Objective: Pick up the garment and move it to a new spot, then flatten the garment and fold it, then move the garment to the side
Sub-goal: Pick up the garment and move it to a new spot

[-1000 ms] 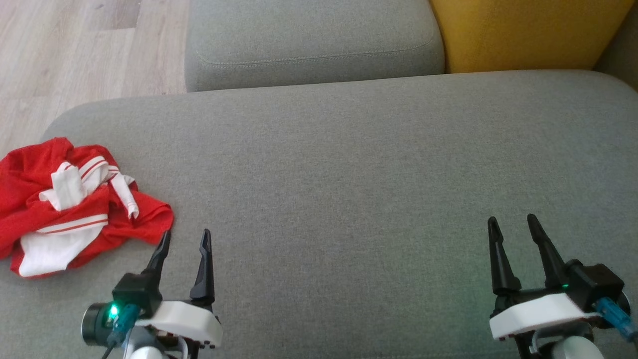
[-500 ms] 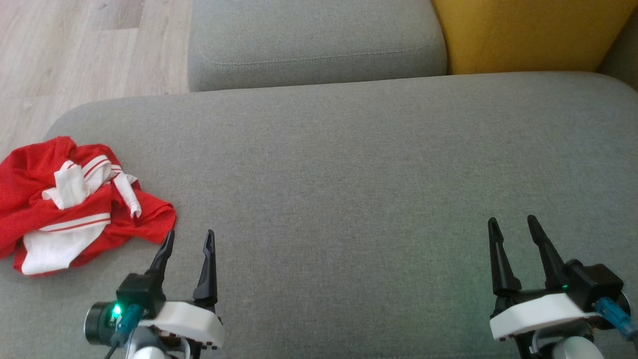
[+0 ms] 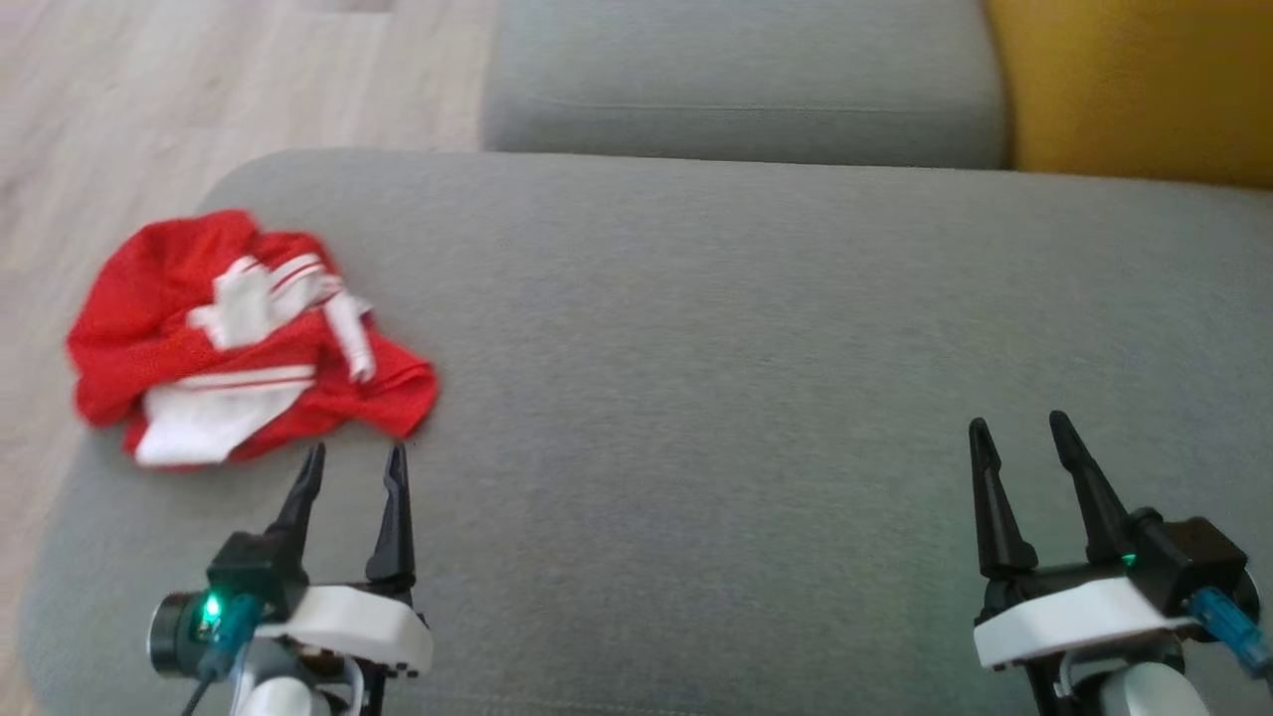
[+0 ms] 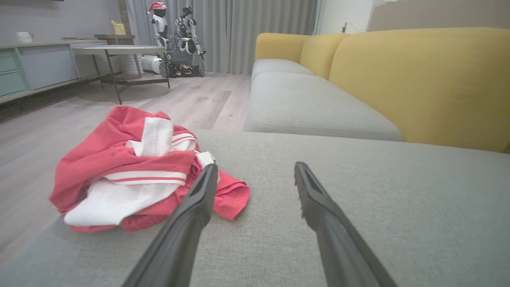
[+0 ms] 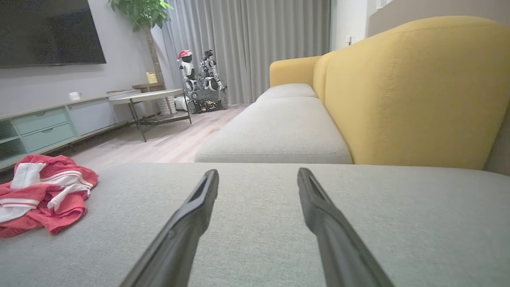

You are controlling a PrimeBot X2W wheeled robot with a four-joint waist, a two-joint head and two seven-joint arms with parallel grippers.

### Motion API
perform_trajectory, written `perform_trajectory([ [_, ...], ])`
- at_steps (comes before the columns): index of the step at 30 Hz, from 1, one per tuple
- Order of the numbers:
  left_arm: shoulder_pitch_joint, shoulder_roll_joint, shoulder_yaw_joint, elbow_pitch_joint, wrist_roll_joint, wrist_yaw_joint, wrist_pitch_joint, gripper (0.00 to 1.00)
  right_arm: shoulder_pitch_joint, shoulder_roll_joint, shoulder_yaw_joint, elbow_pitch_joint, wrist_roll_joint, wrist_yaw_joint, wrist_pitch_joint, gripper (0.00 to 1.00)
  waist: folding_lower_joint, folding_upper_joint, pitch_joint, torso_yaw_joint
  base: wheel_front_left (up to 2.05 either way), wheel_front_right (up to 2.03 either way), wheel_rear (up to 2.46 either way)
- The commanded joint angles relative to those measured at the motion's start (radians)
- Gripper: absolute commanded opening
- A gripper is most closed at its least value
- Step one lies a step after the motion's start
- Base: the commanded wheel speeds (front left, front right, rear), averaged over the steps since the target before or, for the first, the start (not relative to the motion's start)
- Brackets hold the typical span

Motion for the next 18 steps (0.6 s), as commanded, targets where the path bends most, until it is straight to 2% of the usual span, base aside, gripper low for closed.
perform_trajectory([
  [1, -0.053, 0.002, 0.044, -0.036, 0.006, -0.002, -0.012, 1.0, -0.023, -0.006, 0.024, -0.043, -0.007, -0.001, 0.004, 1.0, 0.0, 0.0, 0.007, 0.061, 0.0, 0.0, 0.0],
  [10, -0.039, 0.003, 0.096, -0.06, 0.006, 0.001, -0.012, 1.0, -0.028, -0.004, 0.045, -0.059, -0.012, -0.001, 0.011, 1.0, 0.0, 0.0, 0.011, 0.195, 0.0, 0.0, 0.0],
  [18, -0.03, -0.002, 0.11, -0.076, 0.005, -0.007, -0.012, 1.0, -0.03, -0.003, 0.05, -0.061, -0.016, -0.001, 0.016, 1.0, 0.0, 0.0, 0.012, 0.235, 0.0, 0.0, 0.0],
])
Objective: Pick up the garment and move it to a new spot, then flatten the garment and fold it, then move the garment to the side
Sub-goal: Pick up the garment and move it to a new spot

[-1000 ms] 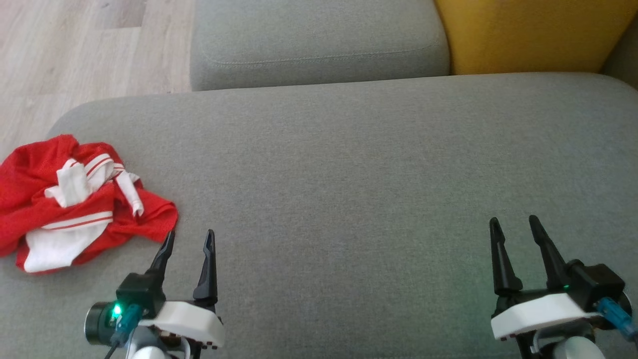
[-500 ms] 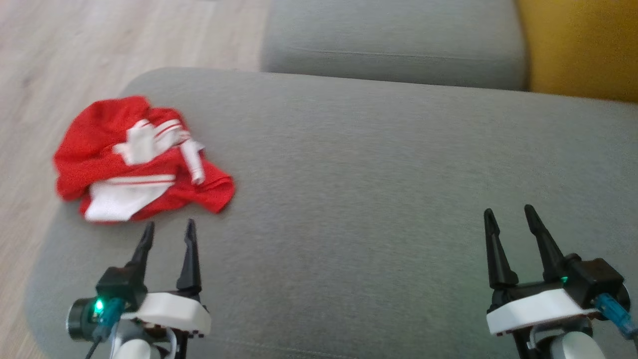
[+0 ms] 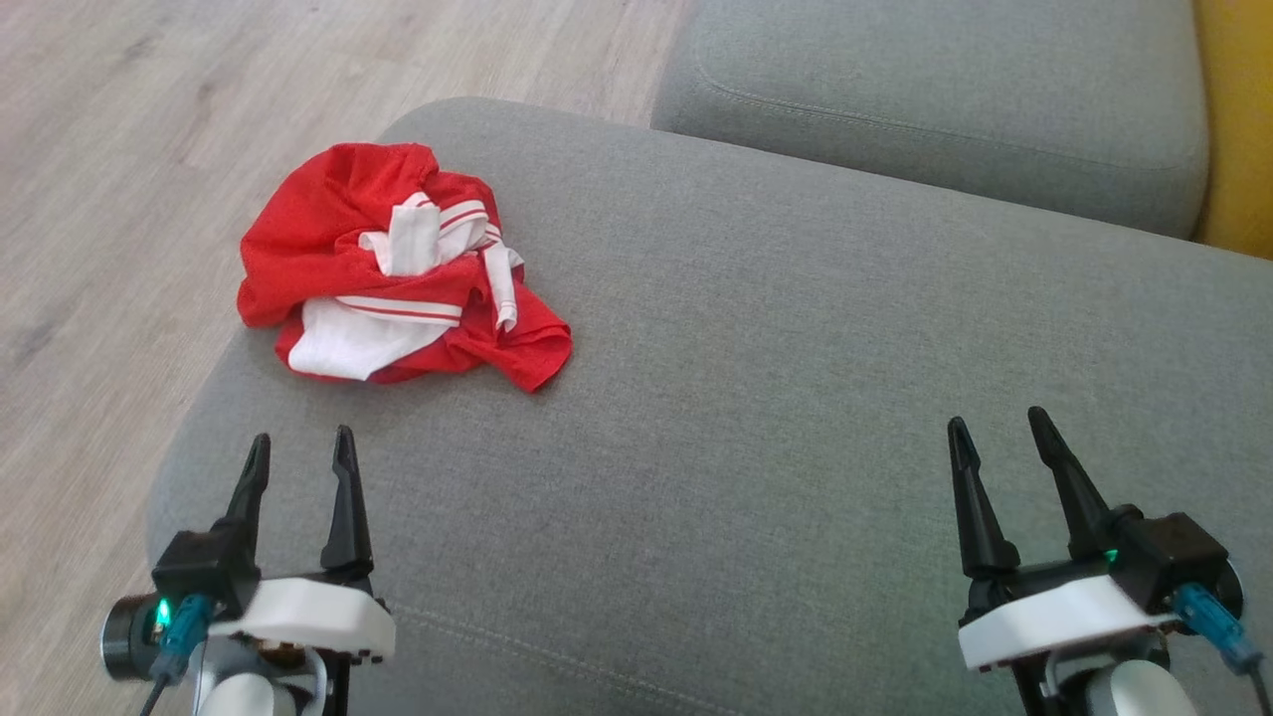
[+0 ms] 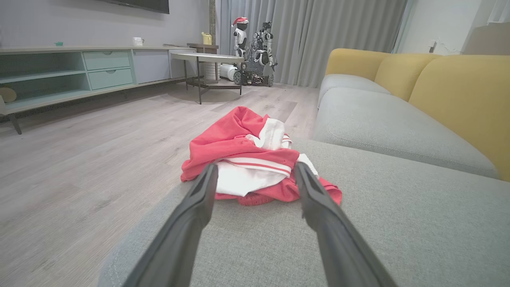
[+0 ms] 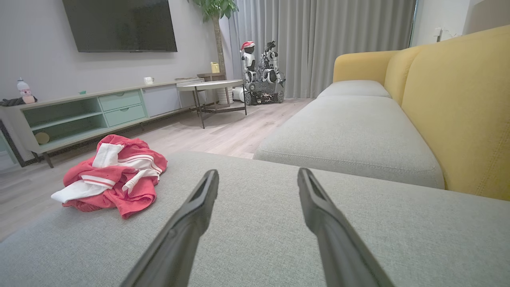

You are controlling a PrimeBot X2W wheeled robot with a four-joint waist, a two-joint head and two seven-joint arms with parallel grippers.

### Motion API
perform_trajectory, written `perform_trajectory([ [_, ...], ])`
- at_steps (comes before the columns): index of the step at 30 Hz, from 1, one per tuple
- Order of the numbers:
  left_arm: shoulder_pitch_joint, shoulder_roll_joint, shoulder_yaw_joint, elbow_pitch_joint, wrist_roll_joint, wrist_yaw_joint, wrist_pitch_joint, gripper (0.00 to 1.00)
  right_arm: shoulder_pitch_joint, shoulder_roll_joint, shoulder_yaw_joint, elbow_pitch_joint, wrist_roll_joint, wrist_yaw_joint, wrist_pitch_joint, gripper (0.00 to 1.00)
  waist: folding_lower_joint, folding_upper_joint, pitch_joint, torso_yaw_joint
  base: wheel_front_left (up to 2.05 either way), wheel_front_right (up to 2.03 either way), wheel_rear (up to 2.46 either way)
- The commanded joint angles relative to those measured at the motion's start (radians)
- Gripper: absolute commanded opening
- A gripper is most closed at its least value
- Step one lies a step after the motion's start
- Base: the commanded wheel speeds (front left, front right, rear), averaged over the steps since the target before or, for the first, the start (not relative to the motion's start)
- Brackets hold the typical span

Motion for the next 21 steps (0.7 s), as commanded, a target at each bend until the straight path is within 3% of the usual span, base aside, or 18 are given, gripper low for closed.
perform_trajectory([
  [1, -0.032, -0.001, 0.031, -0.039, 0.005, -0.006, -0.012, 1.0, -0.029, -0.006, 0.02, -0.038, -0.006, -0.001, 0.004, 1.0, 0.0, 0.0, 0.0, 0.003, 0.0, 0.0, 0.0],
  [15, -0.065, -0.006, 0.031, -0.038, 0.003, -0.013, -0.012, 1.0, -0.029, -0.005, 0.02, -0.05, -0.003, -0.001, 0.016, 1.0, 0.0, 0.0, 0.015, -0.002, 0.0, 0.0, 0.0],
  [21, -0.163, -0.007, 0.032, -0.02, -0.012, -0.017, -0.012, 1.0, -0.061, -0.02, 0.021, -0.093, -0.014, -0.001, 0.043, 1.0, 0.0, 0.0, 0.112, -0.032, 0.0, 0.0, 0.0],
])
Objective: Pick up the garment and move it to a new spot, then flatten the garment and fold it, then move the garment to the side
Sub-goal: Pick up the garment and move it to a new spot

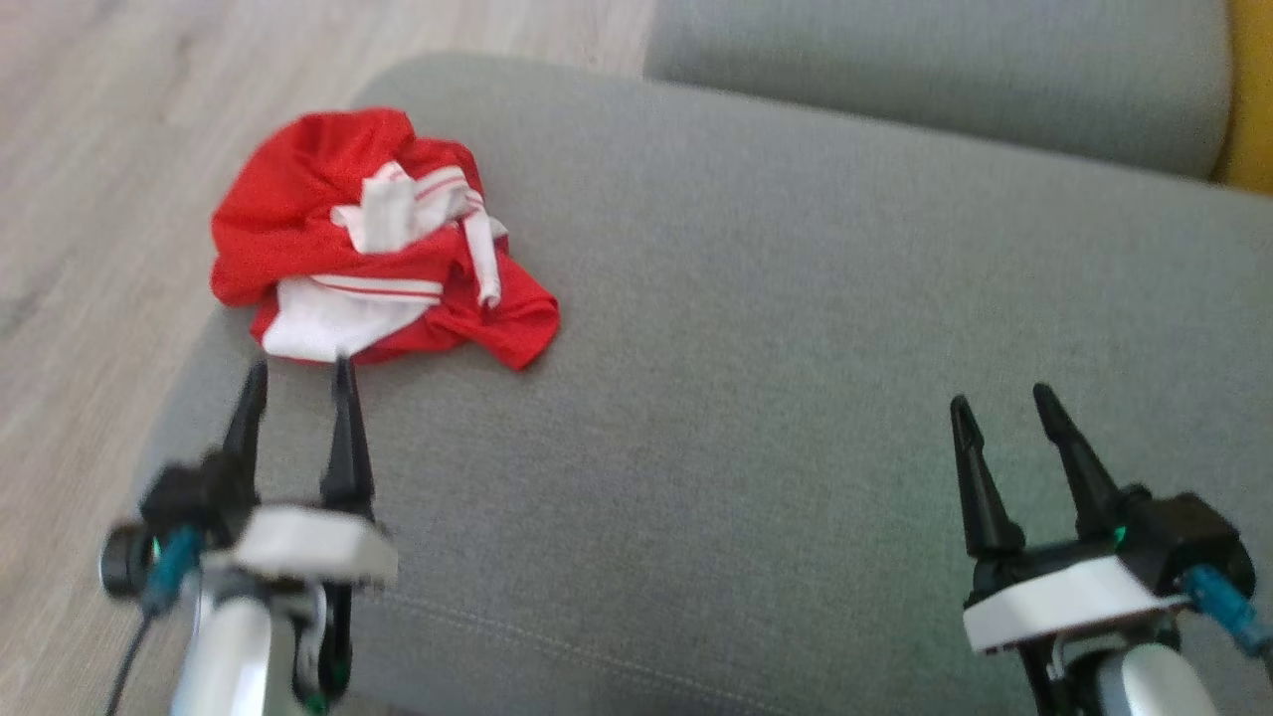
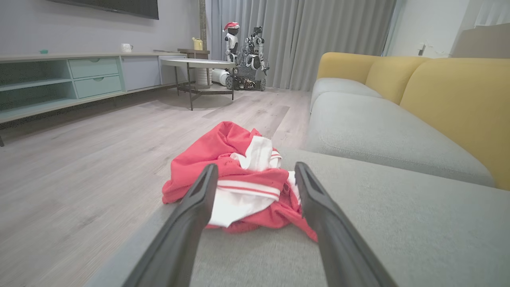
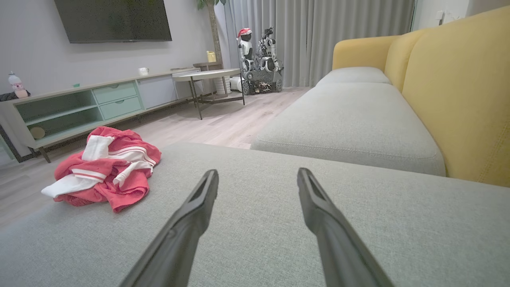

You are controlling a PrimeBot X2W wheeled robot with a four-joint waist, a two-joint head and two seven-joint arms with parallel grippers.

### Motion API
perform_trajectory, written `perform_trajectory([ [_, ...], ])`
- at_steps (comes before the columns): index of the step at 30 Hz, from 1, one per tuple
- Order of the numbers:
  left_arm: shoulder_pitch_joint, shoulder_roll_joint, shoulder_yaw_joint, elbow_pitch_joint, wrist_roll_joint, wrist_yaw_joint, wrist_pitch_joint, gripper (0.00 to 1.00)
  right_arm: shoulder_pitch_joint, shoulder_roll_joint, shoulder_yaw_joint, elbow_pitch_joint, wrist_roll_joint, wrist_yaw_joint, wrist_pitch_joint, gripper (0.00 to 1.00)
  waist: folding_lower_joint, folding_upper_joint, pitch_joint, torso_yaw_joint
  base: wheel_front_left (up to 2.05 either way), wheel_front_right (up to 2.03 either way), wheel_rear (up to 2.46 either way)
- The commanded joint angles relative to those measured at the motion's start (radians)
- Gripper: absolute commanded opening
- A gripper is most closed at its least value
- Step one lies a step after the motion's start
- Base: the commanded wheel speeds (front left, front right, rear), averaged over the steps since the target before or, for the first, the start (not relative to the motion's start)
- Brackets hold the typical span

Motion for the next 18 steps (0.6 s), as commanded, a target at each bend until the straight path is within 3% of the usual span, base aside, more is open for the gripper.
perform_trajectory([
  [1, -0.095, 0.002, 0.03, -0.019, -0.009, 0.0, -0.012, 1.0, -0.062, -0.023, 0.023, -0.048, -0.007, -0.001, 0.009, 1.0, 0.0, 0.0, 0.066, -0.025, 0.0, 0.0, 0.0],
  [10, -0.379, 0.007, 0.041, 0.102, -0.012, 0.003, -0.012, 1.0, -0.15, -0.087, 0.033, -0.131, -0.005, -0.001, 0.055, 1.0, 0.0, 0.0, 0.282, -0.088, 0.0, 0.0, 0.0],
  [18, -0.644, 0.054, 0.082, 0.328, -0.013, -0.016, -0.012, 1.0, -0.215, -0.127, 0.025, -0.157, 0.006, -0.001, 0.062, 1.0, 0.0, 0.0, 0.431, -0.136, 0.0, 0.0, 0.0],
])
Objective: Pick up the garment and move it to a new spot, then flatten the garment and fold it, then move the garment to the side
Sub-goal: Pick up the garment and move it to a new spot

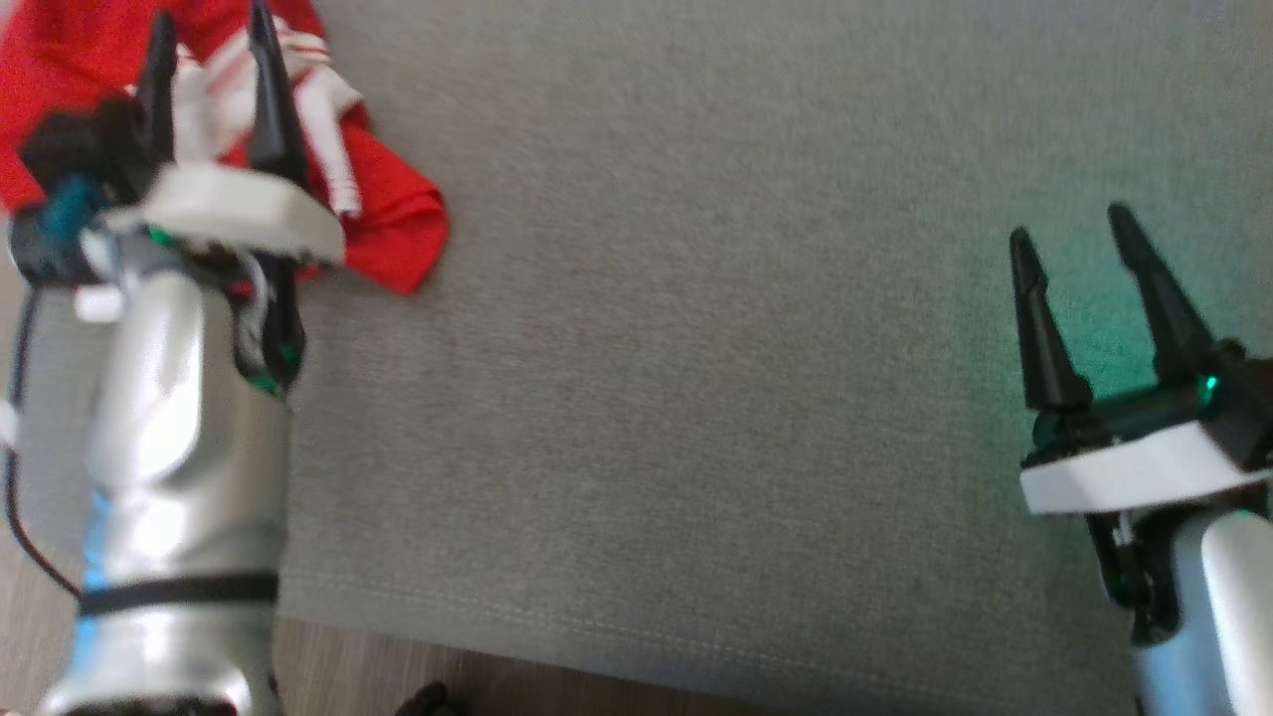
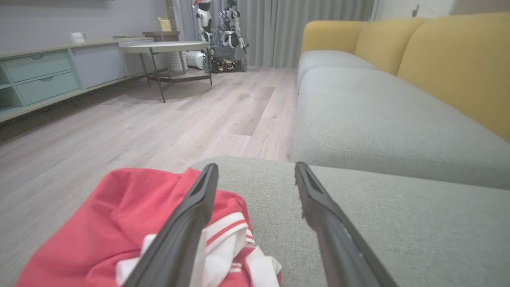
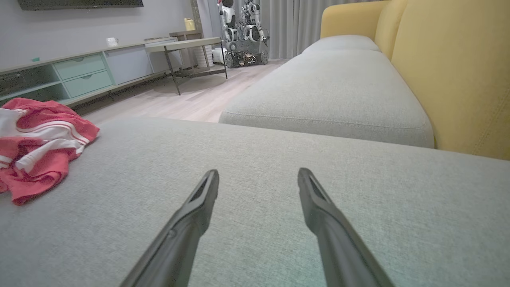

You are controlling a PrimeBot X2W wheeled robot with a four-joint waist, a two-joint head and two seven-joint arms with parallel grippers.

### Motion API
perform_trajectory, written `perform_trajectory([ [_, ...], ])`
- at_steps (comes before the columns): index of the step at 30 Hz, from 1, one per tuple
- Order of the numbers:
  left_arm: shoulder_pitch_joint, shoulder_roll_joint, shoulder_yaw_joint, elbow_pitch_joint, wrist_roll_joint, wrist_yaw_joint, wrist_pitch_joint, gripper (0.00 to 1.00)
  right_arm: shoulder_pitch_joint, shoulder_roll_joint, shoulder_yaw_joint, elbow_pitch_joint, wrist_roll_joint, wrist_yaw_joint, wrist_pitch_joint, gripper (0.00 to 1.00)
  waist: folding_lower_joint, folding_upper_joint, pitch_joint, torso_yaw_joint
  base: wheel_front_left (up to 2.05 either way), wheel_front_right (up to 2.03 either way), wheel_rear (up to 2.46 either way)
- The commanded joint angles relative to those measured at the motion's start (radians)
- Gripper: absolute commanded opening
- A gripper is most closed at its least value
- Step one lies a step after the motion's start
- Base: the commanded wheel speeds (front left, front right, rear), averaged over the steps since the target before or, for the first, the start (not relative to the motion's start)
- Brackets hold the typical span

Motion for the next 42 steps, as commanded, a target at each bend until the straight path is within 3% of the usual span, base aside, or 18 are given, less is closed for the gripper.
perform_trajectory([
  [1, -0.054, 0.056, 0.04, 0.017, 0.001, -0.006, -0.005, 1.0, -0.025, -0.011, 0.026, -0.037, 0.007, -0.001, 0.0, 1.0, -0.0001, 0.0, 0.07, -0.042, 0.0, 0.0, 0.0],
  [8, -0.175, 0.142, 0.027, 0.273, 0.053, -0.001, -0.005, 1.0, -0.056, -0.016, 0.04, -0.013, 0.023, -0.001, -0.017, 1.0, -0.0001, 0.0, 0.096, -0.077, 0.0, 0.0, 0.0],
  [16, -0.285, 0.181, 0.016, 0.507, 0.064, 0.021, 0.022, 1.0, -0.064, -0.014, 0.047, 0.007, 0.039, -0.001, -0.023, 1.0, -0.0001, 0.0, 0.099, -0.084, 0.0, 0.0, 0.0],
  [17, -0.297, 0.182, 0.016, 0.524, 0.062, 0.023, 0.022, 0.7, -0.064, -0.014, 0.048, 0.008, 0.041, -0.001, -0.024, 1.0, -0.0001, 0.0, 0.098, -0.084, 0.0, 0.0, 0.0],
  [18, -0.308, 0.183, 0.016, 0.536, 0.06, 0.022, 0.019, 0.29, -0.063, -0.014, 0.049, 0.01, 0.043, -0.001, -0.024, 1.0, -0.0001, 0.0, 0.096, -0.084, 0.0, 0.0, 0.0],
  [19, -0.308, 0.183, 0.016, 0.536, 0.06, 0.022, 0.019, 0.29, -0.063, -0.014, 0.049, 0.01, 0.043, -0.001, -0.024, 1.0, -0.0001, 0.0, 0.096, -0.084, 0.0, 0.0, 0.0],
  [20, -0.316, 0.182, 0.014, 0.545, 0.058, 0.017, 0.016, 0.0, -0.062, -0.013, 0.049, 0.011, 0.045, -0.001, -0.024, 1.0, -0.0001, 0.0, 0.094, -0.083, 0.0, 0.0, 0.0],
  [27, -0.332, 0.191, 0.008, 0.524, 0.053, 0.01, -0.004, 0.0, -0.048, -0.011, 0.044, 0.02, 0.051, -0.001, -0.026, 1.0, -0.0001, 0.0, 0.054, -0.078, 0.0, 0.0, 0.0],
  [42, -0.039, 0.187, 0.0, -0.059, 0.066, 0.014, -0.005, 0.0, 0.026, 0.044, 0.032, 0.063, 0.058, -0.001, -0.061, 1.0, -0.0001, 0.0, -0.169, -0.087, 0.0, 0.0, 0.0],
])
